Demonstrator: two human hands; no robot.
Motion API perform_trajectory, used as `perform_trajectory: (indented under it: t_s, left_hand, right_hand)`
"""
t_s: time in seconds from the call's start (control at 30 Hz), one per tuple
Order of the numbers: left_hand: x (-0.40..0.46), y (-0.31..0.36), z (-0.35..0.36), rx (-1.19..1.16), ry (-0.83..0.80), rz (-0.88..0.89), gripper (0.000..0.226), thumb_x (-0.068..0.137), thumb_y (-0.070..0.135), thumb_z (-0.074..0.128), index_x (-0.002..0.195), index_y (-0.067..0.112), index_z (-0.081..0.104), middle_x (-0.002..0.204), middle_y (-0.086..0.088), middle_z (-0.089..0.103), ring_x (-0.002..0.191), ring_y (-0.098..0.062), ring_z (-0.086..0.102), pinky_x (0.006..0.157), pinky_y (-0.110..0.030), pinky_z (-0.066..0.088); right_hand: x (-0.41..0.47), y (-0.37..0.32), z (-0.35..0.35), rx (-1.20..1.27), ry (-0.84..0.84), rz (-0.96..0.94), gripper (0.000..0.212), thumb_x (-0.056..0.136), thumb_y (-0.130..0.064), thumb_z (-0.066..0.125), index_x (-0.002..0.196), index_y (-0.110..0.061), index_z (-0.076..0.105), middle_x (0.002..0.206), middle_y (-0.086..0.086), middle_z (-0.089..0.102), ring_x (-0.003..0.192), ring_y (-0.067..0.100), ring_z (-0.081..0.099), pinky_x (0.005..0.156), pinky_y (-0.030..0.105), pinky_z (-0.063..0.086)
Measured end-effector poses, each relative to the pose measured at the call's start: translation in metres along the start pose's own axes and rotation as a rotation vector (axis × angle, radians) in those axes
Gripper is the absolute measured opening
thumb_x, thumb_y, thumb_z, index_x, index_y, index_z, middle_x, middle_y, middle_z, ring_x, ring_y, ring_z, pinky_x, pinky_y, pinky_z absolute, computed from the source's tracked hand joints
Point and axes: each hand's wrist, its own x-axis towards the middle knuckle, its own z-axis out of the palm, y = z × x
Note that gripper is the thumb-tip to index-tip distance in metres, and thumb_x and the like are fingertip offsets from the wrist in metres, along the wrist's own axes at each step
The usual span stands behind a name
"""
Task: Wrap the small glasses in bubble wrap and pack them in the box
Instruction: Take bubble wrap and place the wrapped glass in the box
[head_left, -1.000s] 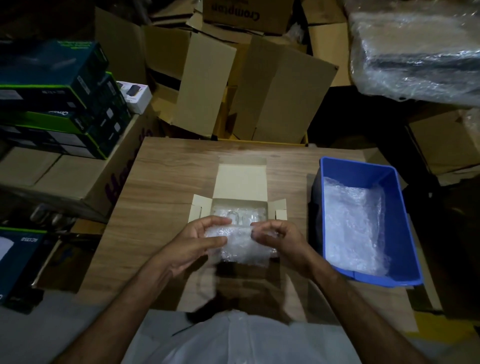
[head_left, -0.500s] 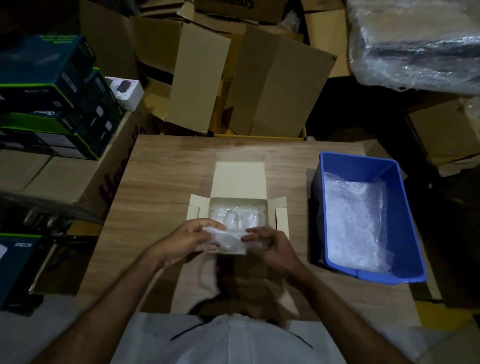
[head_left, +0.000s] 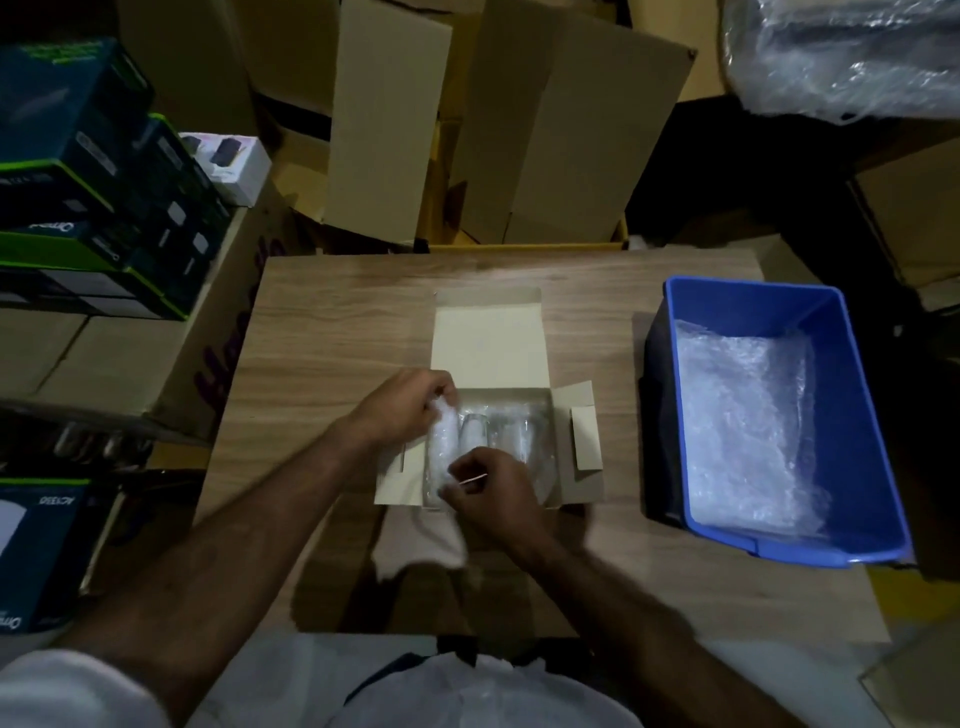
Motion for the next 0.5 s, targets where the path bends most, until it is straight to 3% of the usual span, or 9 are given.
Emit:
perform_trajectory:
  t_s: [0.13,0.3,0.43,0.5]
  left_hand:
    - [0.008,-0.004,0.013,0.229,0.009,0.085,0.029,0.083,0.001,0.067,0.101,0.024,0.069,0.105,0.002,0.066,0.097,-0.019,0.059,0.081,-0.033,0.050]
    - [0.003,-0.005,0.030,0.394,0.160,0.128,0.020,0.084,0.015,0.074,0.104,0.019,0.074,0.106,-0.003,0.054,0.103,-0.024,0.049,0.087,-0.037,0.040]
    - [-0.016,-0.009,0.026,0.268,0.124,0.025,0.042,0.087,0.038,0.070,0.128,0.030,0.066,0.129,0.005,0.051,0.119,-0.019,0.040,0.098,-0.037,0.030]
    - [-0.026,-0.008,0.026,0.274,0.080,0.013,0.062,0.078,0.055,0.073,0.135,0.033,0.061,0.143,0.008,0.048,0.128,-0.019,0.036,0.101,-0.039,0.027]
  right_hand:
    - [0.005,0.006,0.014,-0.124,-0.014,-0.030,0.025,0.092,-0.015,0.071,0.117,-0.010,0.074,0.111,0.003,0.076,0.093,0.006,0.072,0.087,0.026,0.060]
    - [0.004,0.009,0.019,-0.319,-0.033,-0.085,0.024,0.093,-0.027,0.065,0.113,-0.018,0.076,0.109,0.003,0.069,0.094,0.014,0.067,0.084,0.033,0.057]
    - [0.005,0.018,-0.004,-0.330,0.084,-0.064,0.023,0.091,-0.029,0.070,0.113,-0.022,0.073,0.112,-0.001,0.065,0.091,0.005,0.061,0.079,0.019,0.052]
    - [0.008,0.019,-0.016,-0.350,0.122,-0.101,0.027,0.091,-0.027,0.072,0.117,-0.021,0.070,0.122,-0.001,0.063,0.104,0.008,0.059,0.090,0.025,0.053]
